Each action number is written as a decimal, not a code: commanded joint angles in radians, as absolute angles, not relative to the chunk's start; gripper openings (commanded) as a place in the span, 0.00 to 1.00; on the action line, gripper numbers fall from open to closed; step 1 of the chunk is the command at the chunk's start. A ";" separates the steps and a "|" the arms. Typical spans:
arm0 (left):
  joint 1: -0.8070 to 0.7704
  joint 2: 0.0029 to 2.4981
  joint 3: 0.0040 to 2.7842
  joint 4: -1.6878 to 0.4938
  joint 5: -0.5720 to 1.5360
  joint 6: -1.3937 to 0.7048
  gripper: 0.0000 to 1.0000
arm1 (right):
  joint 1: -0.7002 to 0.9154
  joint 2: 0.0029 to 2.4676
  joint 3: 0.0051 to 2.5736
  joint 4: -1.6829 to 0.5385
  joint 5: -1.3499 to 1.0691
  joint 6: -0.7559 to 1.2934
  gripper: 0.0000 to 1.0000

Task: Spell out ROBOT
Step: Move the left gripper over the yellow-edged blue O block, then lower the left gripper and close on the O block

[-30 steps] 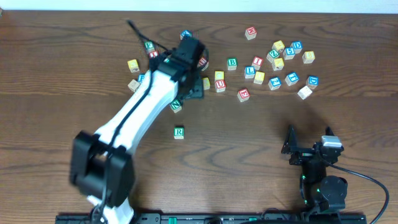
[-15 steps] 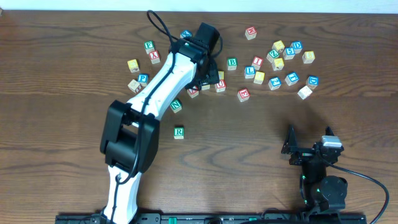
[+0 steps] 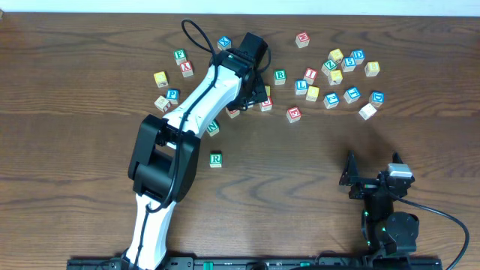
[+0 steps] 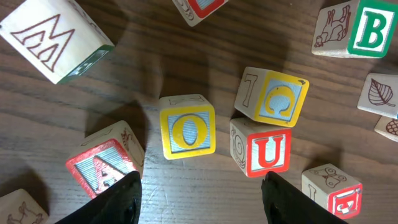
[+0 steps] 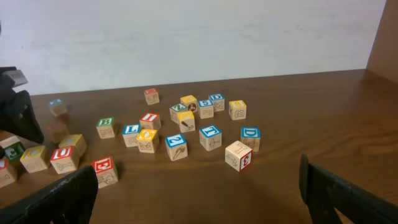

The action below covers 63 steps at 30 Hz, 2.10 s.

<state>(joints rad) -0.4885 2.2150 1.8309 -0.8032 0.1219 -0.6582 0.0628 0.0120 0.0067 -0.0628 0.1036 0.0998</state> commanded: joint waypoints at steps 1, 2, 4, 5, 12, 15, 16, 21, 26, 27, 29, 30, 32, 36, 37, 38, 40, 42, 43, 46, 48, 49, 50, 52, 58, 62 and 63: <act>-0.490 2.246 1.855 -0.800 0.112 -0.671 0.61 | 0.056 0.007 0.006 -0.067 0.102 0.111 0.99; -0.490 2.248 1.855 -0.798 0.112 -0.672 0.61 | 0.056 0.007 0.006 -0.067 0.102 0.112 0.99; -0.490 2.249 1.855 -0.792 0.108 -0.672 0.61 | 0.056 0.007 0.006 -0.067 0.102 0.111 0.99; -0.490 2.250 1.855 -0.790 0.102 -0.672 0.61 | 0.056 0.007 0.006 -0.067 0.102 0.112 0.99; -0.490 2.250 1.855 -0.771 0.088 -0.675 0.61 | 0.056 0.007 0.006 -0.067 0.102 0.112 0.99; -0.490 2.251 1.855 -0.768 0.063 -0.675 0.61 | 0.056 0.007 0.006 -0.067 0.102 0.112 0.99; -0.490 2.251 1.855 -0.767 0.058 -0.675 0.61 | 0.056 0.007 0.006 -0.067 0.102 0.111 0.99; -0.488 2.255 1.855 -0.762 0.056 -0.675 0.61 | 0.056 0.007 0.006 -0.067 0.102 0.112 0.99; -0.488 2.284 1.855 -0.749 0.059 -0.676 0.61 | 0.056 0.007 0.006 -0.067 0.102 0.112 0.99; -0.488 2.295 1.855 -0.744 0.064 -0.676 0.61 | 0.056 0.007 0.006 -0.067 0.102 0.111 0.99; -0.487 2.311 1.855 -0.730 0.075 -0.677 0.61 | 0.056 0.007 0.006 -0.067 0.102 0.111 0.99; -0.487 2.314 1.855 -0.727 0.079 -0.679 0.61 | 0.056 0.007 0.006 -0.067 0.102 0.112 0.99; -0.485 2.315 1.855 -0.723 0.079 -0.683 0.61 | 0.056 0.007 0.006 -0.067 0.102 0.112 0.99; -0.478 2.315 1.855 -0.708 0.079 -0.683 0.61 | 0.056 0.007 0.006 -0.067 0.102 0.112 0.99; -0.475 2.315 1.855 -0.709 0.079 -0.683 0.61 | 0.056 0.007 0.006 -0.067 0.102 0.111 0.99; -0.472 2.315 1.855 -0.709 0.079 -0.683 0.61 | 0.056 0.007 0.006 -0.067 0.102 0.111 0.99; -0.470 2.315 1.855 -0.709 0.079 -0.683 0.61 | 0.056 0.007 0.006 -0.067 0.102 0.111 0.99; -0.467 2.315 1.855 -0.709 0.079 -0.683 0.60 | 0.056 0.007 0.006 -0.067 0.102 0.111 0.99; -0.467 2.315 1.855 -0.709 0.079 -0.683 0.56 | 0.056 0.007 0.006 -0.067 0.102 0.111 0.99; -0.467 2.315 1.855 -0.709 0.079 -0.683 0.47 | 0.056 0.007 0.006 -0.067 0.102 0.111 0.99; -0.467 2.315 1.855 -0.709 0.079 -0.683 0.39 | 0.056 0.007 0.006 -0.067 0.102 0.111 0.99; -0.467 2.315 1.855 -0.709 0.079 -0.683 0.37 | 0.056 0.007 0.006 -0.067 0.102 0.112 0.99; -0.467 2.315 1.855 -0.709 0.079 -0.682 0.36 | 0.056 0.007 0.006 -0.067 0.102 0.112 0.99; -0.467 2.315 1.855 -0.709 0.079 -0.682 0.35 | 0.056 0.007 0.006 -0.067 0.102 0.112 0.99; -0.467 2.311 1.855 -0.707 0.085 -0.682 0.32 | 0.056 0.007 0.006 -0.067 0.102 0.111 0.99; -0.463 2.283 1.874 -0.713 0.105 -0.628 0.32 | 0.056 0.007 0.006 -0.067 0.102 0.111 0.99; -0.461 2.254 1.890 -0.728 0.105 -0.604 0.32 | 0.056 0.007 0.006 -0.067 0.102 0.112 0.99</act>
<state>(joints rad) -0.4702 2.3154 1.8378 -0.7071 0.0917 -0.6632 0.0628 0.0120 0.0067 -0.0628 0.1036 0.0998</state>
